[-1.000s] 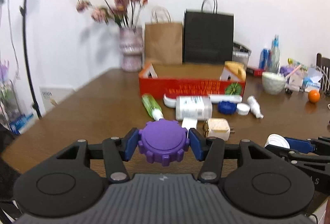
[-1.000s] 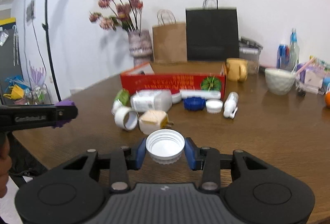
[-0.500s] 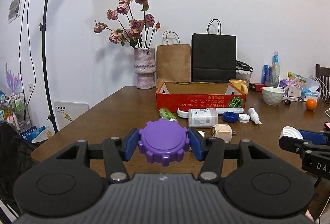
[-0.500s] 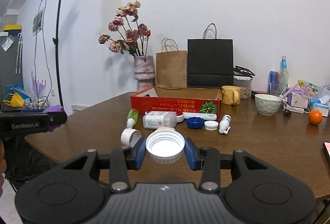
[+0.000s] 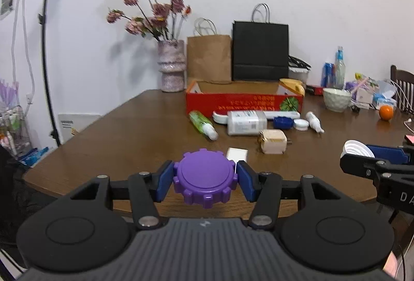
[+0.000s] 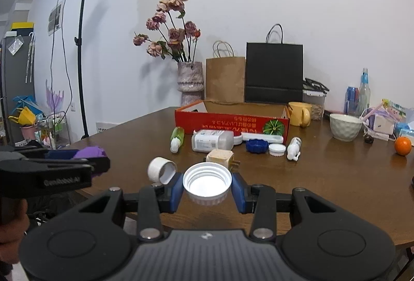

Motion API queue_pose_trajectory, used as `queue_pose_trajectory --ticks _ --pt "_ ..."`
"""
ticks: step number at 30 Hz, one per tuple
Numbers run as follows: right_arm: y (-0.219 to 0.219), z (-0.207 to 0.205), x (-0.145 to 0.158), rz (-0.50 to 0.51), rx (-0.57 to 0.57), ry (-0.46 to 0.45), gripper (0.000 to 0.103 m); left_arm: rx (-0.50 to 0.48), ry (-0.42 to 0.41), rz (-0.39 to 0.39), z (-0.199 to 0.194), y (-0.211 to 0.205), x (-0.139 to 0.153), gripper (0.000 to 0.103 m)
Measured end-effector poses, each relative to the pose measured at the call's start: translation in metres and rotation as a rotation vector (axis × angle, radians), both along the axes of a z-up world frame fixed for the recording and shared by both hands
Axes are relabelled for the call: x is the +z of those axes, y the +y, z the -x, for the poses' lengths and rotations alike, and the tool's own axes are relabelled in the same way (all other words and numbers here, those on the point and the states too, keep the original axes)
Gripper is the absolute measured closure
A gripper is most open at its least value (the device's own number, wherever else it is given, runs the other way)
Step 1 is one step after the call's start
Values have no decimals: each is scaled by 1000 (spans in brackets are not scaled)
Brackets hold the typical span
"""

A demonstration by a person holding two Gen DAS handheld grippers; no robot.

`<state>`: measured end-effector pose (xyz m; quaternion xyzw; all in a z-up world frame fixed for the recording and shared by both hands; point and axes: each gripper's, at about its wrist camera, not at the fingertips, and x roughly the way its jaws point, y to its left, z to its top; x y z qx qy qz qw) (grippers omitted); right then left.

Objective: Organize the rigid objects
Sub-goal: 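Carry both caps into the cardboard box and open both tools to release them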

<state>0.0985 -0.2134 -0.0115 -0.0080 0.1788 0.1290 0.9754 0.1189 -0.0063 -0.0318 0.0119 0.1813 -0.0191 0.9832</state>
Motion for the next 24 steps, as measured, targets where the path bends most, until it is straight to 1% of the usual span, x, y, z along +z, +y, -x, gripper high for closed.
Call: queue_pose_trajectory --ticks 2,5,10,13,15,21,24 --pt "1 -5 -5 0 4 18 64 -3 37 -6 -14 -4 -11 49" --pt "0 -11 -10 0 7 38 64 -28 83 14 -33 -10 -23 49" --pt "-8 -26 -13 -12 -18 55 64 -44 72 7 -52 -16 -21 49" --pt "-14 -39 -13 -12 -34 56 64 -39 69 -14 -66 -20 -22 49" --pt "-18 -51 -13 -14 -42 56 63 -30 67 -11 -77 -20 -22 49" --pt "-23 -111 0 -21 -28 31 64 -8 16 15 -129 -22 -7 49" --pt "-24 -153 10 -16 -20 21 63 0 -5 14 -162 -25 4 49"
